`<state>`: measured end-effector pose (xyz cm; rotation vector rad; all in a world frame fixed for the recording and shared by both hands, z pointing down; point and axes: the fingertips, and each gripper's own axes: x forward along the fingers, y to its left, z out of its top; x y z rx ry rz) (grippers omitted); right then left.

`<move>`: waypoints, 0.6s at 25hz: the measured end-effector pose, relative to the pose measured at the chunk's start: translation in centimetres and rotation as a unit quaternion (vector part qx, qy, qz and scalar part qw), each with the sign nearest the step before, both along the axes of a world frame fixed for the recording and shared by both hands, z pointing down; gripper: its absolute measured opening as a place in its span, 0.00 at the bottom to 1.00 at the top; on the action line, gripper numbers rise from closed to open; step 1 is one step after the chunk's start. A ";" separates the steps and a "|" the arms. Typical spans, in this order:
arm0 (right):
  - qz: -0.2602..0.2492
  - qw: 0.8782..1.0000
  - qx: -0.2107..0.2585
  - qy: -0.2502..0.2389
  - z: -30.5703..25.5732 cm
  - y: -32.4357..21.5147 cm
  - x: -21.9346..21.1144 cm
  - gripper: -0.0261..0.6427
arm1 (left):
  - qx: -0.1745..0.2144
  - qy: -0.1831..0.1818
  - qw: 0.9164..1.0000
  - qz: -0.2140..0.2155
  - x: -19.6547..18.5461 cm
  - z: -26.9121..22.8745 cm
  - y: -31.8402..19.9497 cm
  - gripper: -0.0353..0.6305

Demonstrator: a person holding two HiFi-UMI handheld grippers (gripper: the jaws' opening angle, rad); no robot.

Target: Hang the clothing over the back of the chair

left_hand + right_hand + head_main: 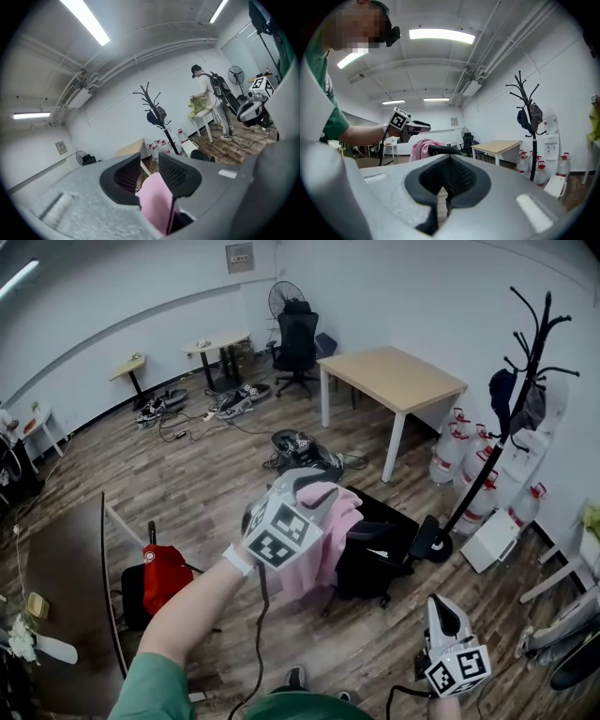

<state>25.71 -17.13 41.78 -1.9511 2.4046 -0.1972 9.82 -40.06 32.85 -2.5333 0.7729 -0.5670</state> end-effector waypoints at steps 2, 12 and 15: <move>-0.010 1.000 0.000 -0.002 0.2 0.5 0.3 0.04 | -0.004 0.023 1.000 -0.014 -0.7 -0.4 1.5 0.23; -0.069 0.998 0.014 -0.003 0.5 2.4 0.2 0.04 | -0.026 0.107 0.988 -0.106 -5.1 0.8 9.0 0.20; -0.083 0.996 0.016 -0.005 0.9 2.9 -0.3 0.04 | -0.048 0.143 0.979 -0.134 -6.7 2.3 11.8 0.20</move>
